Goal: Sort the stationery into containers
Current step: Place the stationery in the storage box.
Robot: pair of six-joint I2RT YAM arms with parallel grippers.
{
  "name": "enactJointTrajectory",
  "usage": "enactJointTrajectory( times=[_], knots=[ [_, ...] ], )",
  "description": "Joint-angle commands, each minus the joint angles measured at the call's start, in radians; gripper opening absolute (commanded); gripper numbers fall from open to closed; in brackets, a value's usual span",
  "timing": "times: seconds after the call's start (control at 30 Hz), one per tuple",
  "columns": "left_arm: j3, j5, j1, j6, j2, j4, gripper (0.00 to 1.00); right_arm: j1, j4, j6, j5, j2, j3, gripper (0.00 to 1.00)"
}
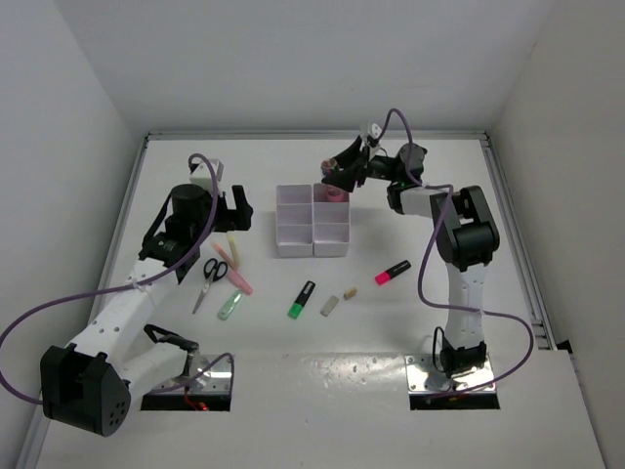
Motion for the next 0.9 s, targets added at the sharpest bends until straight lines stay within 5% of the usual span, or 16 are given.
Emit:
enactJointTrajectory(
  times=[0.0, 0.3, 0.33, 0.5, 0.53, 0.6, 0.7, 0.87],
  knots=[
    [0.039, 0.013, -0.008, 0.007, -0.004, 0.039, 0.99, -0.011, 0.001, -0.133, -0.044, 0.002, -0.02, 0.1],
    [0.039, 0.013, -0.008, -0.024, 0.025, 0.039, 0.95, -0.011, -0.104, -0.301, -0.11, -0.041, -0.144, 0.29],
    [0.039, 0.013, -0.017, -0.039, 0.04, 0.039, 0.9, -0.011, -0.113, -0.31, -0.11, -0.051, -0.144, 0.34],
    [0.065, -0.035, -0.077, -0.071, 0.148, -0.045, 0.33, -0.011, -0.159, -0.37, -0.119, -0.085, -0.179, 0.47],
    [0.065, -0.05, -0.086, -0.072, 0.163, -0.058, 0.31, -0.011, -0.17, -0.379, -0.119, -0.085, -0.192, 0.48],
    [0.091, -0.084, -0.098, -0.082, 0.195, -0.079, 0.35, -0.011, -0.191, -0.397, -0.119, -0.098, -0.201, 0.51],
    [0.112, -0.121, -0.109, -0.095, 0.249, -0.119, 0.56, -0.011, -0.237, -0.427, -0.119, -0.127, -0.21, 0.57],
    [0.122, -0.208, -0.118, -0.128, 0.295, -0.173, 0.78, -0.011, -0.389, -0.495, -0.101, -0.226, -0.21, 0.76]
  ],
)
